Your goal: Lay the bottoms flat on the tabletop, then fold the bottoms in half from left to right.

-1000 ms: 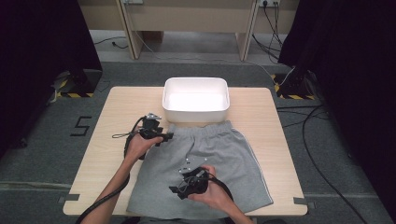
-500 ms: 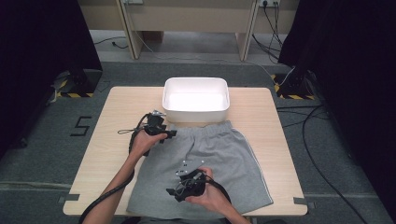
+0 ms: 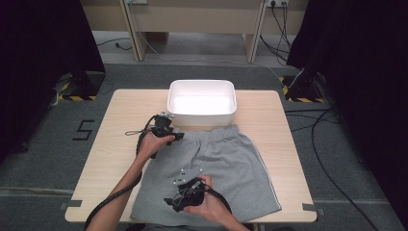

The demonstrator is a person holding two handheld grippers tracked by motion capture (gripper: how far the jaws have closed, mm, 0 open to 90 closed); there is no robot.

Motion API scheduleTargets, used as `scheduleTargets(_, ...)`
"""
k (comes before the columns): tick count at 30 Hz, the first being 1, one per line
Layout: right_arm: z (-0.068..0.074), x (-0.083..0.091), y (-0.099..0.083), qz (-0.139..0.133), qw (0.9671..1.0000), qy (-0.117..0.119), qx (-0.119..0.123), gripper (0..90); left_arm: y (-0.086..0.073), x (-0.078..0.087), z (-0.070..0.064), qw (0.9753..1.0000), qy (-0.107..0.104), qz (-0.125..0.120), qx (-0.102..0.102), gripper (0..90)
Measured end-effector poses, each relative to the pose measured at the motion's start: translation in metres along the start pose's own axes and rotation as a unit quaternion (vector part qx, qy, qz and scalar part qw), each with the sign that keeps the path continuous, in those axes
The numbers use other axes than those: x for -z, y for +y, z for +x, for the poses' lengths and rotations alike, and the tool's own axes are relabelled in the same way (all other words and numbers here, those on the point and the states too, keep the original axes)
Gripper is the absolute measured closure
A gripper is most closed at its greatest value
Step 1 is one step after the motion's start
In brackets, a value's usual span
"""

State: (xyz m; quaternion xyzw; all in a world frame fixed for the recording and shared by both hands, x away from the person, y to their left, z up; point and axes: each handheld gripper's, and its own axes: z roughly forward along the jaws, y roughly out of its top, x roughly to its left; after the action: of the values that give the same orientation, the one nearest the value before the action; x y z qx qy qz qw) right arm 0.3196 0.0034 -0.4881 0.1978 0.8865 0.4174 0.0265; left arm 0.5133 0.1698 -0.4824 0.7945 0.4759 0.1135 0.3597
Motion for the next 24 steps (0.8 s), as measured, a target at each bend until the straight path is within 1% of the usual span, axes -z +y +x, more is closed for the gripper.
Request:
scheduleTargets(9,0.006,-0.004,0.002,-0.005,1.0,-0.001,-0.004,28.3,0.006,-0.006,-0.002,1.0,-0.001,0.006,-0.002,39.2)
scheduleTargets(11,0.009,-0.007,0.002,-0.004,1.0,0.002,0.001,28.3,0.007,-0.008,-0.002,1.0,0.0,0.009,-0.004,39.3)
scheduleTargets(15,0.011,-0.009,0.002,0.0,1.0,0.005,0.002,28.3,0.007,-0.013,-0.003,0.9999,0.003,0.014,-0.005,39.6)
scheduleTargets(18,0.013,-0.011,0.002,0.001,1.0,0.007,0.002,28.3,0.007,-0.016,-0.002,0.9997,0.009,0.02,-0.009,41.6)
scheduleTargets(21,0.015,-0.012,0.002,0.002,1.0,0.007,0.006,28.3,0.007,-0.019,-0.001,0.9996,0.012,0.025,-0.009,43.4)
scheduleTargets(23,0.016,-0.013,0.002,0.0,0.9999,0.01,0.008,28.3,0.008,-0.02,0.0,0.9994,0.014,0.028,-0.014,45.9)
scheduleTargets(24,0.017,-0.013,0.002,0.002,0.9999,0.011,0.004,28.3,0.008,-0.021,0.0,0.9993,0.015,0.03,-0.016,45.9)
